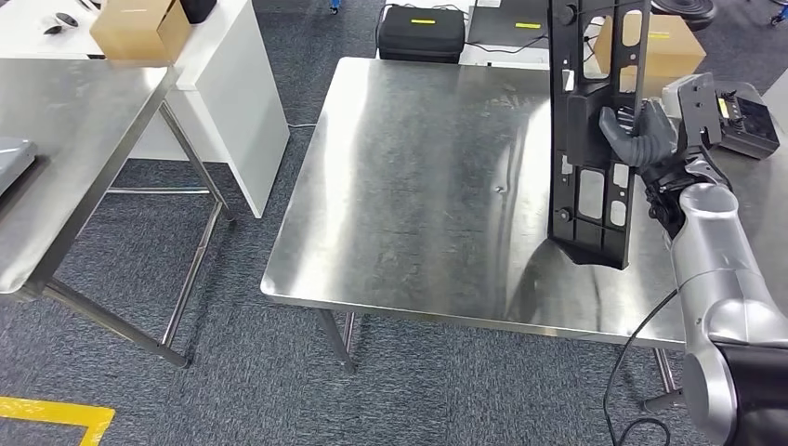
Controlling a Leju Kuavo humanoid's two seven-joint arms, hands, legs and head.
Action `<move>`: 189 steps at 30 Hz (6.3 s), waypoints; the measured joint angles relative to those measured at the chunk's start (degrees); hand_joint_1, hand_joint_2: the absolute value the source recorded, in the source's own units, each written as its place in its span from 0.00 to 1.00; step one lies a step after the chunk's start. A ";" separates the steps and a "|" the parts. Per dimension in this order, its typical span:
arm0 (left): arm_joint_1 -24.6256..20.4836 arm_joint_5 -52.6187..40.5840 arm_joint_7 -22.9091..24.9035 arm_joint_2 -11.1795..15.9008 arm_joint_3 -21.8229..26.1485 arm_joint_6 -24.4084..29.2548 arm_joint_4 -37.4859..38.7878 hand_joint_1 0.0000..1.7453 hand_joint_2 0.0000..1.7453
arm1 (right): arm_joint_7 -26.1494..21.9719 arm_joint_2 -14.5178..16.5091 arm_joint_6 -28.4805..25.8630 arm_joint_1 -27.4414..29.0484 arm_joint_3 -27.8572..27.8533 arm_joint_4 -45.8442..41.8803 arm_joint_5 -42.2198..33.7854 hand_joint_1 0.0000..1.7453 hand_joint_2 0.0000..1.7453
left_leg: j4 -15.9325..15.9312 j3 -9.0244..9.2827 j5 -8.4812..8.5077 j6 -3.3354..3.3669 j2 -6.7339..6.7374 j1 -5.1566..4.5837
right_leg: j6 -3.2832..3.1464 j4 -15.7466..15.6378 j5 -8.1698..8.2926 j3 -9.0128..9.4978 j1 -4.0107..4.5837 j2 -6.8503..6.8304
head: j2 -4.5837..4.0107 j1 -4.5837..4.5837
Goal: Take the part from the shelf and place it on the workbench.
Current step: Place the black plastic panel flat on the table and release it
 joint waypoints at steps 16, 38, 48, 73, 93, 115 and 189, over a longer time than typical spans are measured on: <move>0.17 -0.11 -5.57 1.16 0.30 -2.83 -0.03 0.00 0.00 | 3.05 -2.75 -10.23 6.04 -5.04 -2.79 4.78 1.00 1.00 | -3.56 1.46 2.50 1.81 2.55 0.34 | 0.12 0.82 -2.06 1.51 0.93 -0.74 | 0.00 -0.34; 0.28 0.20 -6.17 0.99 0.77 -1.45 0.00 0.00 0.00 | 4.81 -3.75 -13.25 3.89 -7.82 0.41 9.65 1.00 1.00 | 10.58 -5.25 -3.33 -1.63 2.05 1.48 | -0.67 -1.24 -0.68 2.39 -0.32 -0.25 | 0.00 -0.32; 0.23 1.98 -7.93 0.76 3.02 -0.38 0.01 0.00 0.00 | 5.90 -4.78 -15.55 0.31 -7.66 5.61 12.61 1.00 1.00 | -4.27 2.19 2.69 1.42 2.15 0.60 | 0.67 4.50 -3.90 -0.60 0.22 -0.34 | 0.00 0.13; 0.31 1.80 -8.34 0.69 3.86 -0.70 0.00 0.00 0.00 | 12.63 -5.72 -21.32 -10.58 -0.20 14.03 26.21 1.00 1.00 | -1.20 0.93 0.61 0.70 1.49 -0.19 | 2.03 -0.17 -0.44 0.56 -0.34 0.01 | 0.00 0.03; 0.37 1.72 -10.03 0.72 4.64 -0.46 0.00 0.00 0.00 | 17.97 -5.25 -26.52 -16.07 5.21 18.26 38.44 1.00 1.00 | -1.20 0.88 0.65 0.71 1.46 -0.71 | 2.05 -0.57 -0.42 0.87 -0.45 -0.01 | 0.00 0.06; 0.68 -1.20 -9.25 0.87 4.60 1.25 0.00 0.00 0.00 | 30.85 -4.81 -35.52 -17.80 22.34 25.19 69.69 1.00 1.00 | -1.20 0.90 0.64 0.71 1.47 -0.72 | 2.05 -0.58 -0.42 0.87 -0.46 0.00 | 0.00 0.07; 0.66 7.08 -29.93 1.43 12.25 7.92 -0.17 0.00 0.00 | 35.57 12.19 -47.95 -15.49 21.61 28.51 85.13 1.00 1.00 | -1.22 0.90 0.67 0.68 1.48 -0.70 | 2.05 -0.56 -0.43 0.87 -0.45 0.02 | 0.00 0.07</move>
